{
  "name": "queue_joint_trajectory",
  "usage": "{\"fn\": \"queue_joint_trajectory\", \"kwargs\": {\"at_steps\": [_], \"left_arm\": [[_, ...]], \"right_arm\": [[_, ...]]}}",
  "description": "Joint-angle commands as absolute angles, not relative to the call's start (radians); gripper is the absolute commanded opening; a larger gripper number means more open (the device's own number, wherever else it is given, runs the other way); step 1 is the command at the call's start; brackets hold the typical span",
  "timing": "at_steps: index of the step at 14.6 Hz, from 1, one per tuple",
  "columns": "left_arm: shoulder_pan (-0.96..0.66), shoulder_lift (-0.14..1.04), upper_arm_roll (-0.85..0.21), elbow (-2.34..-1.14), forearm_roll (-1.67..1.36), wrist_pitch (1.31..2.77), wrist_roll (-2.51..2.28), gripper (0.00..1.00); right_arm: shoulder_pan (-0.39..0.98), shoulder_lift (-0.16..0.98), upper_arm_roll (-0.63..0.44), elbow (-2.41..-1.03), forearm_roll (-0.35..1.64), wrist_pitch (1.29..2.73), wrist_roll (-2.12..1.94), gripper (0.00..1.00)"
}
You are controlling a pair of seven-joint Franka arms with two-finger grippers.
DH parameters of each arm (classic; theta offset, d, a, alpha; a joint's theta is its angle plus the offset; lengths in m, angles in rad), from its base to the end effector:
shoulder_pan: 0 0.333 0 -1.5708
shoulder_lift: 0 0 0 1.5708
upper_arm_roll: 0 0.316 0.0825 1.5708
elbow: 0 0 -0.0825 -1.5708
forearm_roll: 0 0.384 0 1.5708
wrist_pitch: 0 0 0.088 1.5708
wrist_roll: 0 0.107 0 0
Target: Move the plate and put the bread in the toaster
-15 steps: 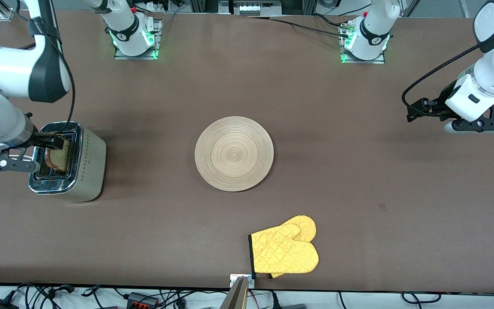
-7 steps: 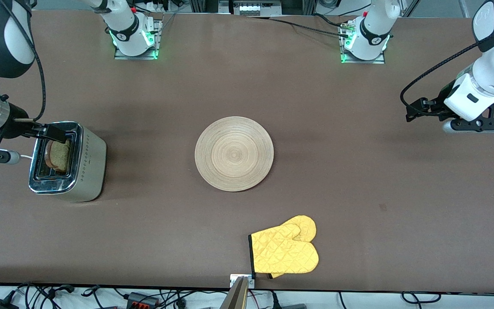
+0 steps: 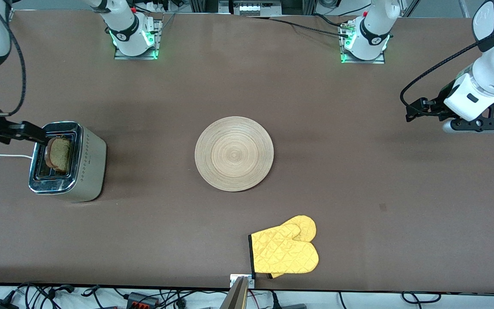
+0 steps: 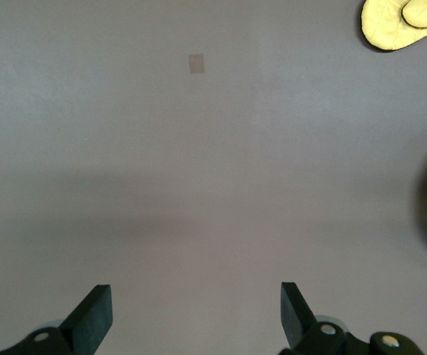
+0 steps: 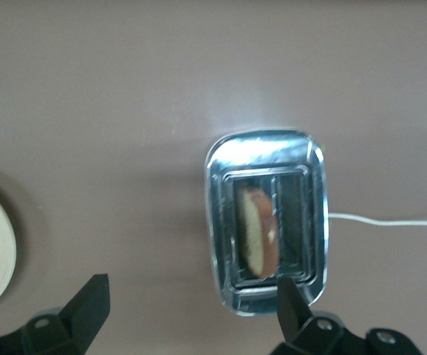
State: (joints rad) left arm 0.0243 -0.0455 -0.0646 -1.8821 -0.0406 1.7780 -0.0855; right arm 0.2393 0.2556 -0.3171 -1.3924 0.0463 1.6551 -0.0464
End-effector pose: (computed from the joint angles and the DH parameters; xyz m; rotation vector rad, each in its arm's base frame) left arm 0.5412 -0.0259 0.5192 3.1062 0.0852 -0.0946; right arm 0.6349 -0.0199 0.5709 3.1074 -0.0380 0.0273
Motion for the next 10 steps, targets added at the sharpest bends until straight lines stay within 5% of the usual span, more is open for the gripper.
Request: {"fn": "queue_joint_trajectory", "kwargs": {"at_steps": [1, 3, 10], "left_arm": [[0.017, -0.057, -0.058, -1.875, -0.052, 1.759, -0.094, 1.00], [0.017, -0.057, -0.058, -1.875, -0.052, 1.759, -0.094, 1.00], [0.018, -0.058, -0.093, -1.875, -0.031, 1.761, -0.110, 1.00]], "right_arm": [[0.067, 0.238, -0.142, -1.385, 0.060, 1.664, -0.068, 1.00], [-0.033, 0.229, -0.039, -1.391, 0.055, 1.667, -0.049, 1.00], [-0.037, 0.114, -0.032, -1.558, -0.004, 1.698, -0.034, 1.00]]}}
